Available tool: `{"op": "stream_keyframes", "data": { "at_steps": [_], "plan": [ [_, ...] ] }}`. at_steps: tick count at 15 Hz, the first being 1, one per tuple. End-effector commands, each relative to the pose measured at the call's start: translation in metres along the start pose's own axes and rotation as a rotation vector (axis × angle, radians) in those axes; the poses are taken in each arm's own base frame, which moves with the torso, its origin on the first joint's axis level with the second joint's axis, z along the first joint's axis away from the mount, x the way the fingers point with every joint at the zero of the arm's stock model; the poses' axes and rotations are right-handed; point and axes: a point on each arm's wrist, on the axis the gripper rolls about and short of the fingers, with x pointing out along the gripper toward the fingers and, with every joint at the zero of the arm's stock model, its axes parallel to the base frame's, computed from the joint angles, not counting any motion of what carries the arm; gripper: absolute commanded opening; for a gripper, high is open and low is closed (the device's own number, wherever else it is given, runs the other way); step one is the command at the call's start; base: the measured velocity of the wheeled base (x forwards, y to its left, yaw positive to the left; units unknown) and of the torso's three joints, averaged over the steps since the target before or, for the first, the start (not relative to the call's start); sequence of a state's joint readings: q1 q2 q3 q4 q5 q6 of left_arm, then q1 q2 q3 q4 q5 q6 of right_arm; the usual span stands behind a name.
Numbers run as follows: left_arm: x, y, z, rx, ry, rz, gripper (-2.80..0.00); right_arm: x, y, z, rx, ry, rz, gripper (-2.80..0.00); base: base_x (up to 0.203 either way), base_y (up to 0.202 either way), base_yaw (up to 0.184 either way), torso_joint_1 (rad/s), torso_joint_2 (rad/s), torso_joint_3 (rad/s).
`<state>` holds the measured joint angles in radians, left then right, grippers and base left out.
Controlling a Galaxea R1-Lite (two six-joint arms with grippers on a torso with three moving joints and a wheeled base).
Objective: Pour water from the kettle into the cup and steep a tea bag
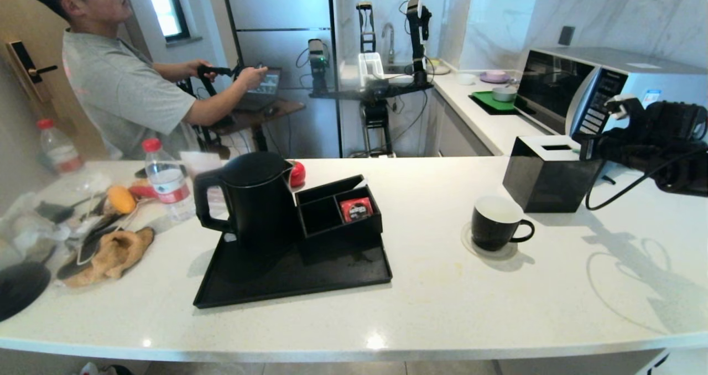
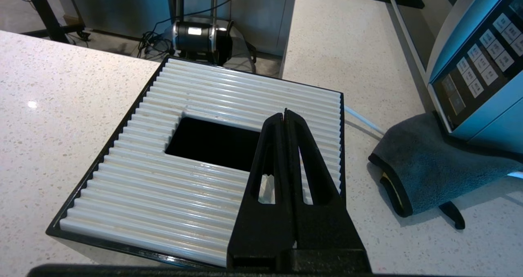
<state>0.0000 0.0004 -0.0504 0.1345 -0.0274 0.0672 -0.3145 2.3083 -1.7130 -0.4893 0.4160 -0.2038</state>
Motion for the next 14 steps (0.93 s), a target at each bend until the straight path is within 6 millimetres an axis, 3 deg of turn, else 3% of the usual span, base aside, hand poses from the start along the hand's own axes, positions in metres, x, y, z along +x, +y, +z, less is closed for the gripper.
{"op": "stream_keyframes", "data": {
  "at_steps": [1, 4, 14],
  "plan": [
    [0.0, 0.0, 0.0, 0.0, 0.0, 0.0, -2.8, -0.002, 0.0, 0.005, -0.006, -0.01, -0.002, -2.8, 0.0, 0.0, 0.0, 0.0, 0.0, 0.0],
    [0.0, 0.0, 0.0, 0.0, 0.0, 0.0, -2.8, -0.005, 0.0, 0.007, 0.001, 0.006, -0.001, -2.8, 0.0, 0.0, 0.0, 0.0, 0.0, 0.0],
    [0.0, 0.0, 0.0, 0.0, 0.0, 0.0, -2.8, 0.006, -0.001, -0.015, 0.014, 0.046, 0.007, -2.8, 0.0, 0.0, 0.0, 0.0, 0.0, 0.0]
  ]
}}
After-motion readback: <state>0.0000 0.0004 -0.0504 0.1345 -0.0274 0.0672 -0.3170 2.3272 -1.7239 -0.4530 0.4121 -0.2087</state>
